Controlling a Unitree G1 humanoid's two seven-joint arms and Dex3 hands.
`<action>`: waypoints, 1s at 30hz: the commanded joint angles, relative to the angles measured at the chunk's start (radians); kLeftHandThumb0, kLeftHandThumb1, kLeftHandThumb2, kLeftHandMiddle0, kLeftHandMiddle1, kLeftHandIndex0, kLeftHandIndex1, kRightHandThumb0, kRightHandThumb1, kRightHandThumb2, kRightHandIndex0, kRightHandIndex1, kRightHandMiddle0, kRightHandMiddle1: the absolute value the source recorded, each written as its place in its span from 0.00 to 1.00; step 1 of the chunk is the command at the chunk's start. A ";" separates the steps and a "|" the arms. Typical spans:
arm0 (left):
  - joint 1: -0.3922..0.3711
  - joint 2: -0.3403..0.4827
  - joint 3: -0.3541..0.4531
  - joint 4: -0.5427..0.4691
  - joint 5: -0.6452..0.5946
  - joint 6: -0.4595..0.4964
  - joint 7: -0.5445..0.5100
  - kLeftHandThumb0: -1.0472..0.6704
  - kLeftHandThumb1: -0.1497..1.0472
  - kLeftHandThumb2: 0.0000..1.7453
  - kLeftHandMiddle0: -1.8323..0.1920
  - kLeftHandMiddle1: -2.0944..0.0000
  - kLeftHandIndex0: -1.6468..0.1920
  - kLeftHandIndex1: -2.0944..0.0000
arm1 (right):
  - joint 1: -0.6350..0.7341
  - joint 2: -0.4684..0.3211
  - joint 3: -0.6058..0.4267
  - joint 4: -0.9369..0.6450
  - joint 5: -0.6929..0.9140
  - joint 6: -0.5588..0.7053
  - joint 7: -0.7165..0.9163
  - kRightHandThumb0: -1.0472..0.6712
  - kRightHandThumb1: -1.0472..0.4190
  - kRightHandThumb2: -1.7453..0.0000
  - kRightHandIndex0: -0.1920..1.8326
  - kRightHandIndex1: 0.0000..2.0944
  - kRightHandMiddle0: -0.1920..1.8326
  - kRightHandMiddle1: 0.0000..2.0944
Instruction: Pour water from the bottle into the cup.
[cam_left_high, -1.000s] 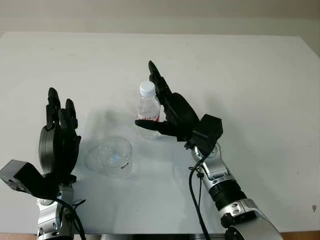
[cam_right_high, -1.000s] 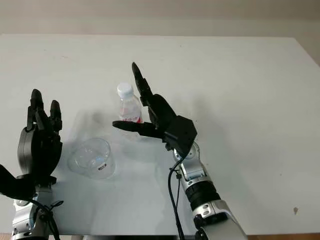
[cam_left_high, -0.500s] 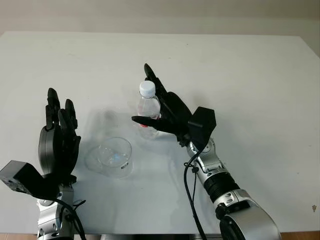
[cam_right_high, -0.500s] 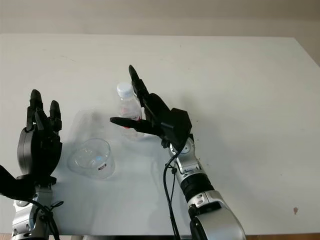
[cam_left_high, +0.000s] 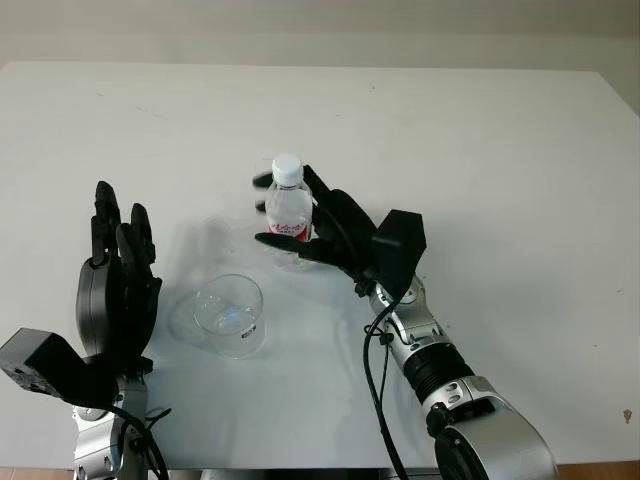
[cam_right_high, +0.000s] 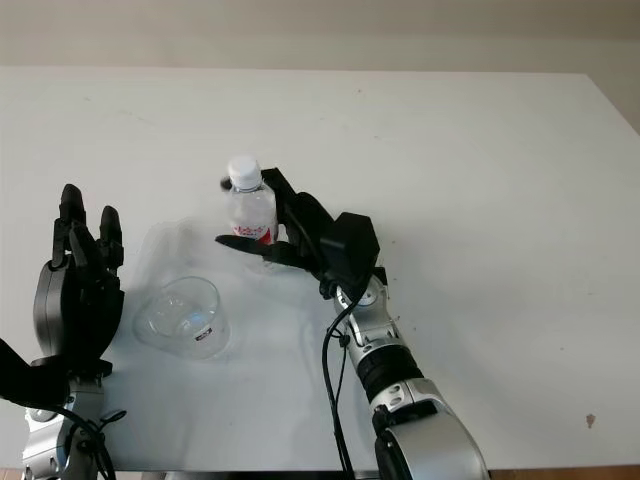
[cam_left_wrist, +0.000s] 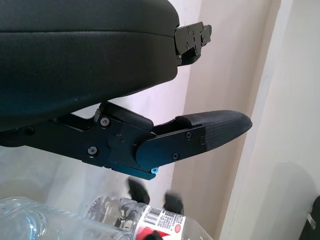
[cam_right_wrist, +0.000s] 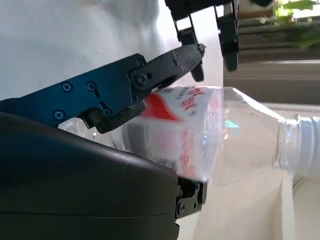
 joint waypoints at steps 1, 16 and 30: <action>0.033 -0.013 -0.007 0.010 0.006 0.009 0.004 0.18 1.00 0.37 0.95 0.97 0.99 0.97 | -0.013 -0.011 0.017 -0.003 -0.015 -0.025 0.020 0.34 0.08 0.97 0.29 1.00 0.30 1.00; 0.019 -0.014 -0.011 0.032 0.005 0.007 -0.004 0.18 1.00 0.35 0.95 0.97 0.99 0.97 | 0.010 -0.047 0.078 -0.103 -0.124 -0.001 -0.030 0.31 0.00 0.86 0.97 1.00 0.95 1.00; -0.006 -0.004 -0.009 0.057 0.008 0.014 -0.005 0.18 1.00 0.35 0.95 0.97 0.99 0.98 | -0.089 -0.147 0.136 -0.101 -0.366 -0.114 -0.350 0.40 0.00 0.68 0.90 1.00 0.52 1.00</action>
